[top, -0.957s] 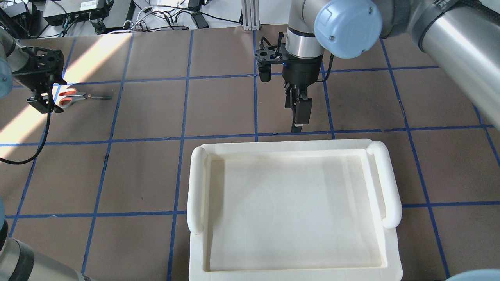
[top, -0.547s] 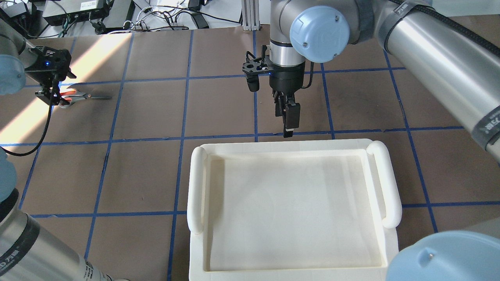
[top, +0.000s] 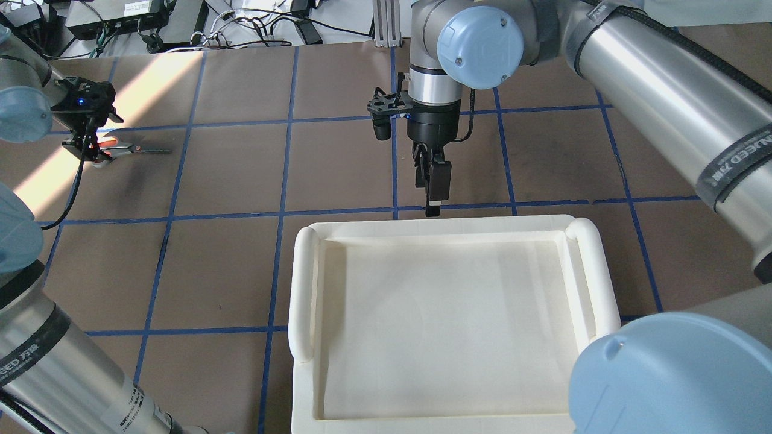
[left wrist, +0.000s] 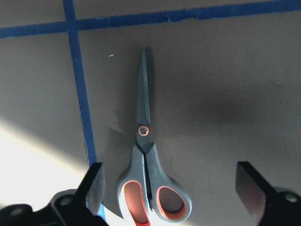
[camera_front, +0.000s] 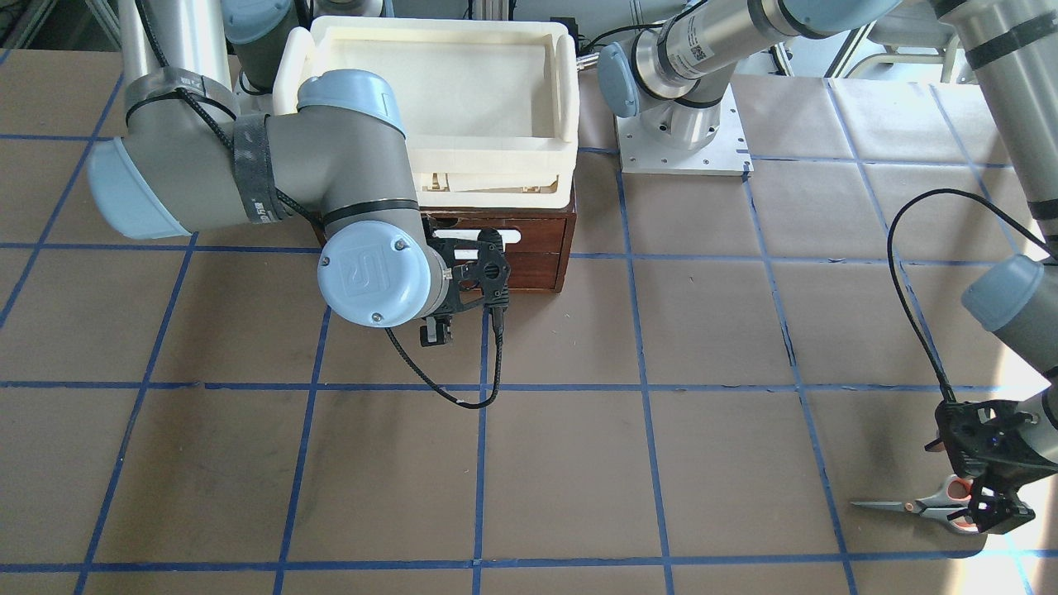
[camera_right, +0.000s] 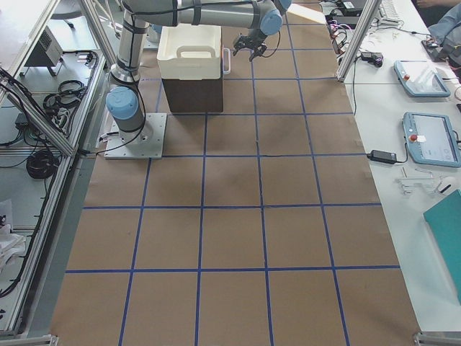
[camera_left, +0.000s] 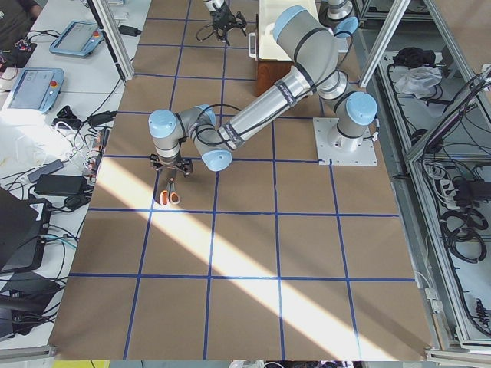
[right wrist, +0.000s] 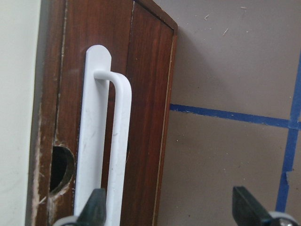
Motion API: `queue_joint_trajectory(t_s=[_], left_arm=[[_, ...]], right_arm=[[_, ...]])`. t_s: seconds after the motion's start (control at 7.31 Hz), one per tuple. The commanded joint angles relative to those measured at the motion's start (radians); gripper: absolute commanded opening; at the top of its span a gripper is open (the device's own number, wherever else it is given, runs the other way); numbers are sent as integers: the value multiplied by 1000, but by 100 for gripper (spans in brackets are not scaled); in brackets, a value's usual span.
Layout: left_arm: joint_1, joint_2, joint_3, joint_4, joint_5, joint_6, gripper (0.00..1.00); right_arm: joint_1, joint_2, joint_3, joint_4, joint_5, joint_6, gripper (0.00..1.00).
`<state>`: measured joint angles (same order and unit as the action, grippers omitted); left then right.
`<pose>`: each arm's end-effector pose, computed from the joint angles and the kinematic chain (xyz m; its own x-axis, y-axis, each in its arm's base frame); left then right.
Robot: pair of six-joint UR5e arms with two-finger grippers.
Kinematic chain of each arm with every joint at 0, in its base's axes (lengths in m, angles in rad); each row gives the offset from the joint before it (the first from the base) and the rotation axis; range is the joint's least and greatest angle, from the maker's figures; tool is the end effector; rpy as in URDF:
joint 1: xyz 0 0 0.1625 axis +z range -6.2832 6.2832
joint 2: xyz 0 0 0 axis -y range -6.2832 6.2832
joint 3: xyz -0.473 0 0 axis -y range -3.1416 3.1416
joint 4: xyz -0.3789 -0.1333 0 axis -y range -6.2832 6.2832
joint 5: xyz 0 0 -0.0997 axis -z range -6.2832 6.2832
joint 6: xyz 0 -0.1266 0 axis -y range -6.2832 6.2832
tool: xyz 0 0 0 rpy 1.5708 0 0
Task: Place scissors in drawer with both arms
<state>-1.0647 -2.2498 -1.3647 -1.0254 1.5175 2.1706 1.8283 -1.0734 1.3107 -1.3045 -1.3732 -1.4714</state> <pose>0.2377 -0.7177 0.2391 0.0950 0.9914 -0.0898 0.9954 -0.0956 -0.0030 0.3112 -0.5606 0.3323 0.1255 -0.8585 -0.4973 -0.9897 -0.0733 -0.1232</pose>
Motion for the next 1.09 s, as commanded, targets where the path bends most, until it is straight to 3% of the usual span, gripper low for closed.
queue_joint_trajectory(t_s=[0.0, 0.68, 0.96], left_arm=[[2, -36, 12, 2, 1, 9, 98], [2, -85, 12, 51, 4, 8, 98], [2, -94, 12, 51, 4, 8, 94]], right_arm=[[5, 24, -4, 43, -16, 11, 94], [40, 27, 38, 33, -30, 25, 94], [42, 29, 42, 33, -30, 26, 89]])
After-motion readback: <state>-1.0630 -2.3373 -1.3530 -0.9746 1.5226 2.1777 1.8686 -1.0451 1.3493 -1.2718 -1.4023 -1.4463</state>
